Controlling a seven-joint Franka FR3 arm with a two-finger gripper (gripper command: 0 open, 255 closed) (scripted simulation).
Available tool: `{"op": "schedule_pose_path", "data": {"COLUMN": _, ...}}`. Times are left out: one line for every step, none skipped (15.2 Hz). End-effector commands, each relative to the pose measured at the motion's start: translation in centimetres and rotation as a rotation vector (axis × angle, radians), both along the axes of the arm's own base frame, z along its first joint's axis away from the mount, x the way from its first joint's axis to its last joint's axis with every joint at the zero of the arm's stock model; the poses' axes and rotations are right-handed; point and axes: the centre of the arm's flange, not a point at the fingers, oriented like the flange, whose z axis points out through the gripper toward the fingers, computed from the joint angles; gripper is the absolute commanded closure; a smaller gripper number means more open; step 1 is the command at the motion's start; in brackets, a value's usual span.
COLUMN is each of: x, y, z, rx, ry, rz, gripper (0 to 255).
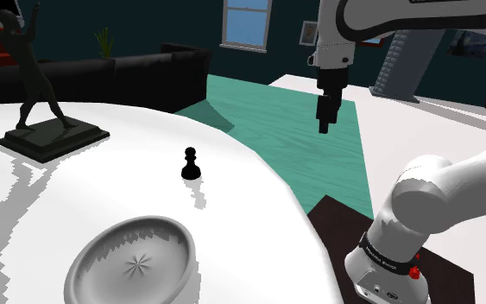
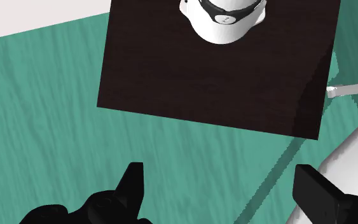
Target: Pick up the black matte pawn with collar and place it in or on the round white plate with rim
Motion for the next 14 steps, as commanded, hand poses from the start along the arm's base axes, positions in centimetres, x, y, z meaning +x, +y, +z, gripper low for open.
{"op": "schedule_pose_path", "data": {"x": 0.0, "y": 0.0, "z": 0.0, "rx": 0.0, "ry": 0.0, "rz": 0.0, "gripper": 0}}
{"op": "schedule_pose_path", "data": {"x": 0.6, "y": 1.2, "z": 0.0, "rx": -0.004, "ry": -0.003, "rz": 0.002, "gripper": 0}}
{"op": "schedule_pose_path", "data": {"x": 1.3, "y": 2.4, "z": -0.1, "rx": -0.008, "ry": -0.006, "rz": 0.003, "gripper": 0}}
{"op": "schedule_pose_path", "data": {"x": 1.9, "y": 3.6, "z": -0.1, "rx": -0.011, "ry": -0.009, "rz": 0.005, "gripper": 0}}
{"op": "schedule_pose_path", "data": {"x": 2.6, "y": 4.8, "z": -0.2, "rx": -0.015, "ry": -0.012, "rz": 0.007, "gripper": 0}}
{"op": "schedule_pose_path", "data": {"x": 3.2, "y": 5.9, "z": -0.3, "rx": -0.019, "ry": -0.015, "rz": 0.008, "gripper": 0}}
{"op": "schedule_pose_path", "data": {"x": 3.8, "y": 7.1, "z": -0.3, "rx": -0.023, "ry": -0.018, "rz": 0.01, "gripper": 0}}
{"op": "schedule_pose_path", "data": {"x": 4.5, "y": 8.3, "z": -0.4, "rx": -0.026, "ry": -0.021, "rz": 0.012, "gripper": 0}}
{"op": "schedule_pose_path", "data": {"x": 5.1, "y": 9.5, "z": -0.4, "rx": -0.03, "ry": -0.023, "rz": 0.013, "gripper": 0}}
{"op": "schedule_pose_path", "data": {"x": 5.7, "y": 10.7, "z": -0.5, "rx": -0.034, "ry": -0.026, "rz": 0.015, "gripper": 0}}
{"op": "schedule_pose_path", "data": {"x": 6.3, "y": 11.9, "z": -0.6, "rx": -0.038, "ry": -0.029, "rz": 0.017, "gripper": 0}}
{"op": "schedule_pose_path", "data": {"x": 7.0, "y": 13.1, "z": -0.7, "rx": -0.042, "ry": -0.032, "rz": 0.018, "gripper": 0}}
{"op": "schedule_pose_path", "data": {"x": 7.6, "y": 14.3, "z": -0.7, "rx": -0.045, "ry": -0.035, "rz": 0.02, "gripper": 0}}
{"op": "schedule_pose_path", "data": {"x": 8.2, "y": 15.5, "z": -0.8, "rx": -0.049, "ry": -0.038, "rz": 0.022, "gripper": 0}}
